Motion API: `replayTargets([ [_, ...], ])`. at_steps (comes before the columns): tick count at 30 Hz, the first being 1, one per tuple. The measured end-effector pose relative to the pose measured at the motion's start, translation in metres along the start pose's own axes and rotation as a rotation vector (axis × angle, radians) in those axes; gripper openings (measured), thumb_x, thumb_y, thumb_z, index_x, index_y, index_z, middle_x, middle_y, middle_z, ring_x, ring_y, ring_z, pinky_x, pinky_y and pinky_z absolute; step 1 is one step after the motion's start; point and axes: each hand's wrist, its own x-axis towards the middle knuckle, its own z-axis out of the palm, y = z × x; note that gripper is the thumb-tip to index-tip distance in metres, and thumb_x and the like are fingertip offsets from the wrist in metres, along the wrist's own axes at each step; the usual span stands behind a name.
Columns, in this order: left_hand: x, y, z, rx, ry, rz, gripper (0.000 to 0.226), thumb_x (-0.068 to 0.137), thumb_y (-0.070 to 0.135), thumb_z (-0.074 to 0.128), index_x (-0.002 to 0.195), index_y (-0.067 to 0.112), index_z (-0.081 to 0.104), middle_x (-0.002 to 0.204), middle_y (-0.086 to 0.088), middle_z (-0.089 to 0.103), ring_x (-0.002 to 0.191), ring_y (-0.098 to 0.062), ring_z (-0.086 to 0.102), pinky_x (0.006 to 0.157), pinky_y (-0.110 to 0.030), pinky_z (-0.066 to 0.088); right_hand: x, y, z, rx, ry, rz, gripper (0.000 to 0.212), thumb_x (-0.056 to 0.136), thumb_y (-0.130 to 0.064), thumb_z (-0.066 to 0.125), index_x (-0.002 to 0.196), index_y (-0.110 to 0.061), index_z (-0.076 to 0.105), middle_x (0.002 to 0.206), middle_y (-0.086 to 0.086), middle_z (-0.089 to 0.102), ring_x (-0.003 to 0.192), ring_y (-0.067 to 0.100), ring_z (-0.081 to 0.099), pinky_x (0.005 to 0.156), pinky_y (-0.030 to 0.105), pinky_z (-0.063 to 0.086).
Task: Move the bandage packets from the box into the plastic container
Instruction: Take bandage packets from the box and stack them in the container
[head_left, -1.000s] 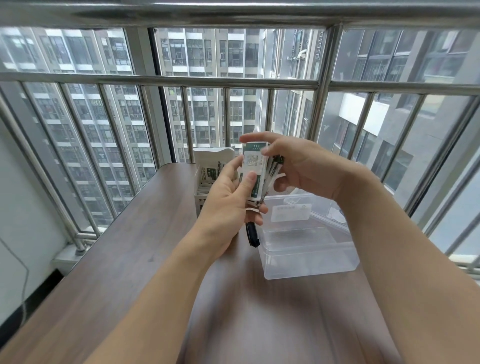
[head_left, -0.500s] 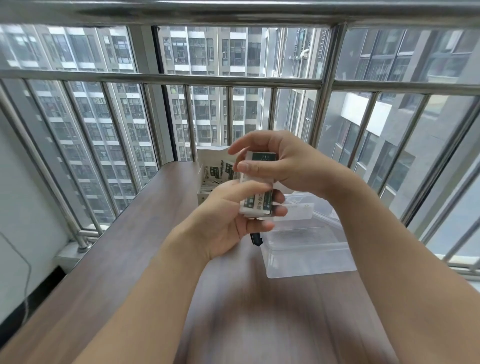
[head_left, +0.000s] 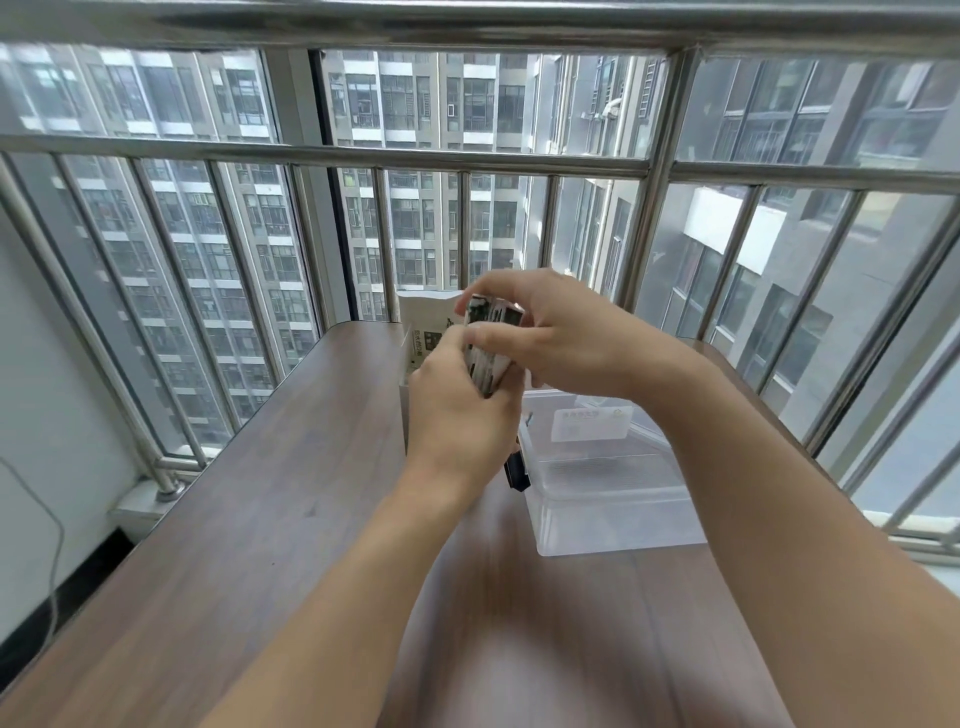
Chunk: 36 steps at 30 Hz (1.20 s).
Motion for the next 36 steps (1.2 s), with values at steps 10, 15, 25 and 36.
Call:
replayTargets([
  [10,0.0,0.017,-0.004,-0.403,-0.245,-0.335,0.009,0.092,0.008,0.07,0.098,0.015,0.068,0.086,-0.003,0.064,0.066,-0.009,0.064,0.052,-0.022,0.054,-0.003,0.017,-0.016,0.44,0.097,0.119,0.03,0.081,-0.018,0.082,0.107,-0.007,0.071,0.105,0.013,0.068,0.08,0.024,0.077,0.069,0.035,0.065],
  [15,0.0,0.015,-0.004,-0.377,-0.269,-0.327,0.016,0.095,0.01,0.068,0.11,0.009,0.063,0.086,-0.005,0.065,0.062,-0.008,0.064,0.048,-0.022,0.051,-0.004,0.023,-0.019,0.433,-0.01,0.138,0.047,0.073,-0.03,0.082,0.112,-0.008,0.071,0.108,0.013,0.068,0.089,0.026,0.076,0.073,0.036,0.064],
  [25,-0.005,0.012,0.003,-0.129,-0.215,-0.02,0.016,0.103,0.012,0.054,0.117,0.018,0.049,0.09,-0.005,0.059,0.073,-0.016,0.061,0.052,-0.023,0.054,-0.002,0.009,-0.01,0.226,0.072,0.129,0.042,0.082,-0.038,0.081,0.121,-0.025,0.072,0.118,-0.003,0.066,0.108,0.01,0.062,0.097,0.038,0.056],
  [36,0.002,0.028,-0.011,-0.632,-0.427,-0.357,0.029,0.106,0.014,0.047,0.133,0.01,0.057,0.11,-0.009,0.058,0.092,-0.021,0.061,0.069,-0.029,0.057,-0.001,0.018,-0.013,0.34,0.14,0.063,0.026,0.084,-0.028,0.082,0.108,-0.021,0.079,0.089,-0.006,0.078,0.084,0.022,0.075,0.085,0.048,0.062],
])
